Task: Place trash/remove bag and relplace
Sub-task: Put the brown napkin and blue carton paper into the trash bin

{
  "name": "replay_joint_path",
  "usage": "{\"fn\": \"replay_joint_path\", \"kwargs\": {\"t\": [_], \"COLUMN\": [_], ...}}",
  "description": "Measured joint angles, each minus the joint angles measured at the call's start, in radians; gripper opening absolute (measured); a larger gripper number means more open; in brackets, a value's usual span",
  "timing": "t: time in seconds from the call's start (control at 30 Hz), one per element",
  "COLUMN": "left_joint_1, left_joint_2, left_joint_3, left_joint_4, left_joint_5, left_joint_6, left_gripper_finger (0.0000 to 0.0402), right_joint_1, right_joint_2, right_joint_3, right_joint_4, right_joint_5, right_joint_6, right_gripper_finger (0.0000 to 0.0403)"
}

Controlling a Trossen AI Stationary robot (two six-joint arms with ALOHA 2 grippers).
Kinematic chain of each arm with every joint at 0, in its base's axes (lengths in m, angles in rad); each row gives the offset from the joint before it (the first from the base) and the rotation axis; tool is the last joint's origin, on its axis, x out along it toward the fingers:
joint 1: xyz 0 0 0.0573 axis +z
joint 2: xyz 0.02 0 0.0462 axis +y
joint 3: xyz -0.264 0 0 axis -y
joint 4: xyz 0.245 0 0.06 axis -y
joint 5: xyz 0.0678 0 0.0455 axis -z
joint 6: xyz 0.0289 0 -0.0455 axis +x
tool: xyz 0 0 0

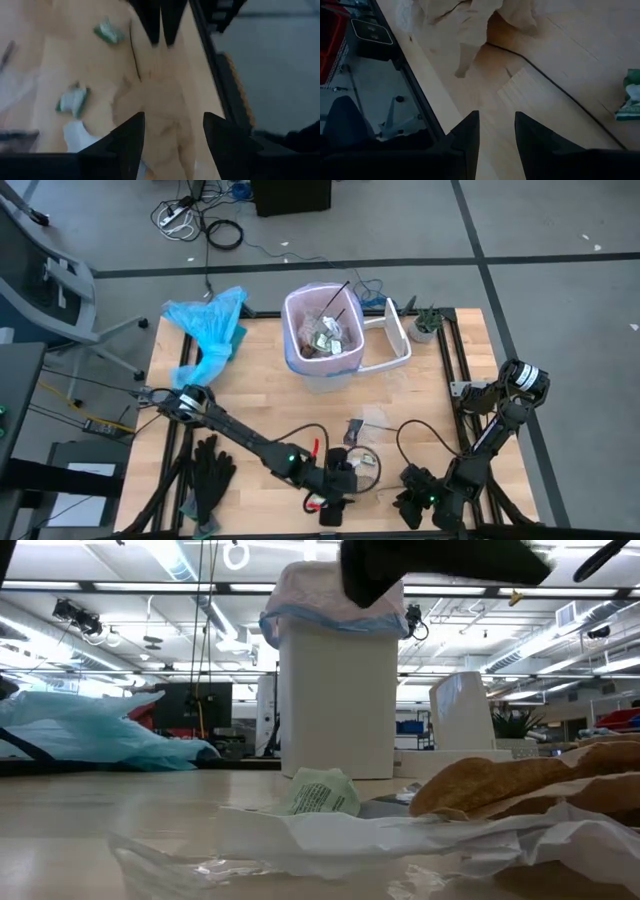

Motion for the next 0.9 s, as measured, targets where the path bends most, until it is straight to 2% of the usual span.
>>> {"fn": "replay_joint_path", "kwargs": {"t": [0.57, 0.67, 0.77, 0.9], "left_joint_1": [-0.044, -0.028, -0.008, 0.006], "left_joint_2": [0.155, 0.174, 0.173, 0.152], "left_joint_3": [-0.002, -0.002, 0.001, -0.002], "left_joint_4": [0.013, 0.0, -0.036, -0.059], "left_joint_5": [-0.034, -0.042, -0.045, -0.016], "left_joint_6": [0.041, -0.043, -0.142, -0.138], "left_gripper_finger": [0.0211, 0.0205, 0.0161, 0.0033], "right_joint_1": [0.0, 0.0, 0.0, 0.0], "right_joint_2": [0.0, 0.0, 0.0, 0.0], "right_joint_3": [0.0, 0.0, 0.0, 0.0], "right_joint_4": [0.005, 0.014, 0.024, 0.026], "right_joint_5": [-0.006, -0.003, -0.002, -0.001], "right_joint_6": [0.007, 0.007, 0.008, 0.007], "right_gripper_finger": [0.0111, 0.0111, 0.0111, 0.0111]}}
